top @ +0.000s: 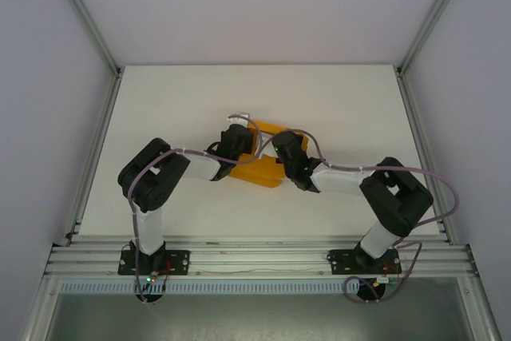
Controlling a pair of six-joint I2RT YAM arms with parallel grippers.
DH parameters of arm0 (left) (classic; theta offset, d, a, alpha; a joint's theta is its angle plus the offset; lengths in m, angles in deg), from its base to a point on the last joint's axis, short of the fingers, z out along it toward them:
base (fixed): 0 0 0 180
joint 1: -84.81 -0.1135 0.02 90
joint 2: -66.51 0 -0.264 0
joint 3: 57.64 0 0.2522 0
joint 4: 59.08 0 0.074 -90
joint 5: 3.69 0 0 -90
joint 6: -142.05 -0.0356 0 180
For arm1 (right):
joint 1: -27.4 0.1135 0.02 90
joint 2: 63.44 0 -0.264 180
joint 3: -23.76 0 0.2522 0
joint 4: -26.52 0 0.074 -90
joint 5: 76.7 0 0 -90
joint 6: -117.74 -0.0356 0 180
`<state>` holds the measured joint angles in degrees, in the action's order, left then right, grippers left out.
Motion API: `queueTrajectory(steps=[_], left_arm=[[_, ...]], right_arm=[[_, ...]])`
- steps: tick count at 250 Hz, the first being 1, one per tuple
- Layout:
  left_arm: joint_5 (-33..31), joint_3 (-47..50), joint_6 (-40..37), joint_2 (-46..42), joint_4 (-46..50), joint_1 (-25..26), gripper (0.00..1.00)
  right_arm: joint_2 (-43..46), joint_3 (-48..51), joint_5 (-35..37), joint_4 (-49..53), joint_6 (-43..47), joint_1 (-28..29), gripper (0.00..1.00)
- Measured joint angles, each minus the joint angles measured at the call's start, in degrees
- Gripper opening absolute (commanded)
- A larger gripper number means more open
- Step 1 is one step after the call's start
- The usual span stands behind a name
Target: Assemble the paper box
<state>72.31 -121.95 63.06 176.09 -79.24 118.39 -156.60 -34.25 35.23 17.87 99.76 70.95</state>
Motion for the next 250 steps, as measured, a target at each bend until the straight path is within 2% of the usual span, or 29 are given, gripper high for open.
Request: queueTrajectory(steps=[26, 38, 63, 91, 128, 158, 163, 176, 201, 220, 234, 250], left_arm=[[-1.9, 0.0, 1.8, 0.3, -0.2, 0.6, 0.00], [-1.9, 0.0, 2.2, 0.3, -0.2, 0.6, 0.17], [-1.4, 0.8, 2.8, 0.3, -0.4, 0.2, 0.32], [0.2, 2.3, 2.7, 0.3, 0.2, -0.4, 0.38], [1.9, 2.4, 2.3, 0.3, 1.1, -1.1, 0.27], [2.7, 2.2, 2.4, 0.3, 1.3, -1.0, 0.25], [2.7, 2.2, 2.4, 0.3, 1.3, -1.1, 0.21], [2.9, 1.9, 2.6, 0.3, 1.5, -1.1, 0.01], [3.1, 1.6, 1.2, 0.3, 2.0, -1.0, 0.00], [3.1, 1.5, 0.6, 0.3, 2.1, -1.0, 0.00], [3.1, 1.5, 0.3, 0.3, 2.1, -1.0, 0.00], [3.1, 1.6, -0.2, 0.2, 2.1, -1.0, 0.00]], right_arm=[[0.0, 0.0, -0.2, -0.2, -0.5, 0.0, 0.00], [0.0, 0.0, -0.3, -0.3, -0.7, 0.0, 0.00], [0.0, 0.0, -0.3, -0.2, -0.9, 0.0, 0.00], [0.0, 0.0, -0.5, -0.2, -0.9, 0.2, 0.00], [0.0, 0.0, -0.5, 0.0, -1.2, 0.1, 0.00], [0.0, 0.0, -0.6, 0.1, -1.5, 0.1, 0.00], [0.0, 0.0, -0.6, 0.1, -1.5, 0.1, 0.00], [0.0, 0.0, -0.6, 0.2, -1.6, 0.1, 0.00], [0.0, 0.0, -1.0, 0.2, -2.1, 0.1, 0.00], [0.1, -0.3, -0.9, 0.6, -3.2, 0.1, 0.15], [0.3, -0.7, -1.4, 1.9, -4.7, -0.2, 0.23], [1.0, -0.6, -2.1, 3.8, -6.2, -0.6, 0.39]])
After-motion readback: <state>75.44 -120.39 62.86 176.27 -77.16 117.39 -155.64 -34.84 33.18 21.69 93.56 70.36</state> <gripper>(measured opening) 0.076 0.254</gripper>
